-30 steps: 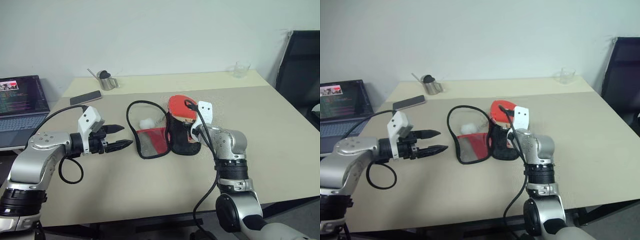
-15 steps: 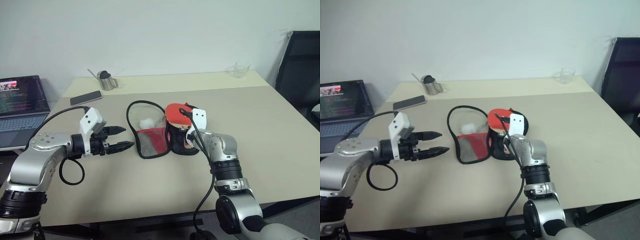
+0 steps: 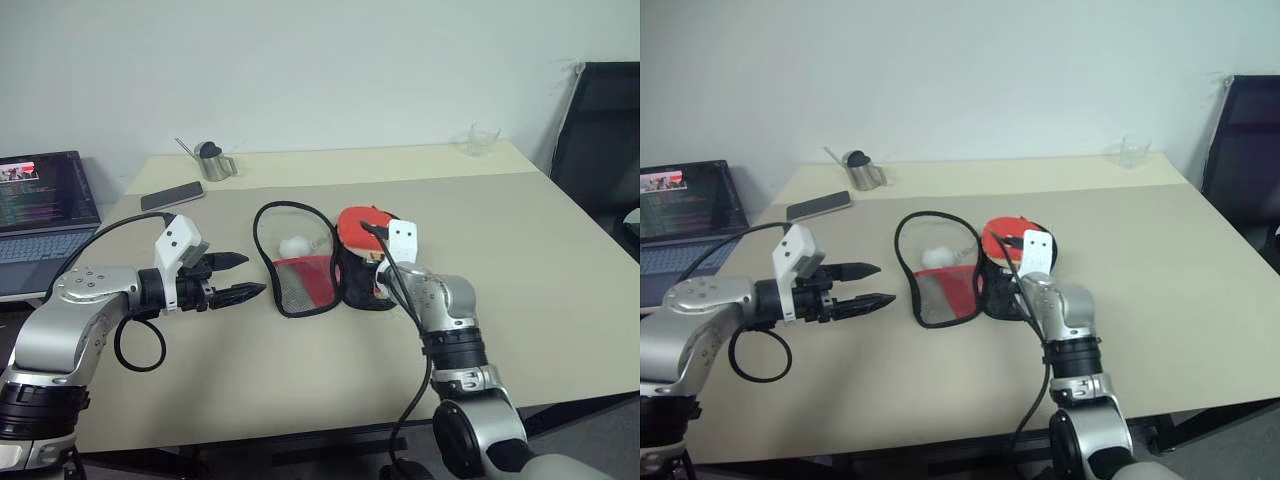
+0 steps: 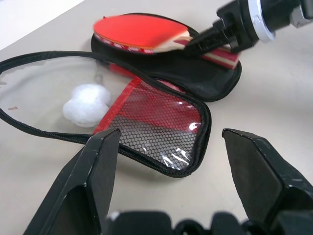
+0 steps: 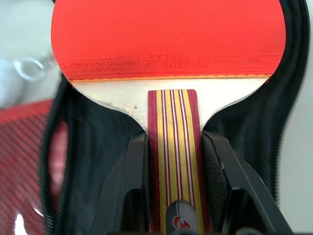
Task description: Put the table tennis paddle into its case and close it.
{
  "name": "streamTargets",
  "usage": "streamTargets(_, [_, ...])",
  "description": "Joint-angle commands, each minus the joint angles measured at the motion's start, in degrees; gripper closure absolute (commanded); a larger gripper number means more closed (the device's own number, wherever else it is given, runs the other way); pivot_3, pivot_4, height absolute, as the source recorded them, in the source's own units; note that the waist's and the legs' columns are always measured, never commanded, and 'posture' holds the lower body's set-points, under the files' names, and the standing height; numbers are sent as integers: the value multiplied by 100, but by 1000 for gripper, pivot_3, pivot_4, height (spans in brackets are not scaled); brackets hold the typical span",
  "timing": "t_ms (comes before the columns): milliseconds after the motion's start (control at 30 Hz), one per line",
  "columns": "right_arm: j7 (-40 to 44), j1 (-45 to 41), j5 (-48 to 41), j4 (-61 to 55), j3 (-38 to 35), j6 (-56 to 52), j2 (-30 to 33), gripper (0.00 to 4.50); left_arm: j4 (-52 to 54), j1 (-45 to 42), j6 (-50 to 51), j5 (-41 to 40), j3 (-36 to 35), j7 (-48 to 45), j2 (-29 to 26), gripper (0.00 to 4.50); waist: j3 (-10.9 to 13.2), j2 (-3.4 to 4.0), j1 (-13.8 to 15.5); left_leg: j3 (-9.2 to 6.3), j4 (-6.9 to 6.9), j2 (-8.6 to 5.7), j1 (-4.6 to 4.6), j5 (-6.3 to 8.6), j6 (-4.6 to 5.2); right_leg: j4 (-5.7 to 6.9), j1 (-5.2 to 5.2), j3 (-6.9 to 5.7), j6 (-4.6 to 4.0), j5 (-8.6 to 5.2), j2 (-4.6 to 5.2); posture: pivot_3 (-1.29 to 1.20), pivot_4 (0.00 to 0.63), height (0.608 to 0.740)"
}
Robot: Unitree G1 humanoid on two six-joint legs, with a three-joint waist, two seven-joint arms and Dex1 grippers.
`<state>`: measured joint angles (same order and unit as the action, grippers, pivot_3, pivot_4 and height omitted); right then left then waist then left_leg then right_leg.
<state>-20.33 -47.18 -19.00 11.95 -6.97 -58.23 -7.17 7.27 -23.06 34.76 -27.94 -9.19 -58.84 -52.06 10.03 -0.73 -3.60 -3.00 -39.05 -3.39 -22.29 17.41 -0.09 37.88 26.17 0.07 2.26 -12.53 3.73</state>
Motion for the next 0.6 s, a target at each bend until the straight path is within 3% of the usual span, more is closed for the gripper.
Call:
streamTargets(33, [-78,170,7,-288,97,69,-605,3401,163,-84,-26,-47,-129,28,-65,859,0,-1,0,0,0,0,1,0,0,0,0,0,0,0,0,0,150,740])
streamTargets(600, [2,79,-170,228,44,296,-672,3401,234,-66,-1,-54,-130,56,-109,859,-8,-13,5,11,1,1,32,1,1,5,-17,20,0,0,-8,0,150,740])
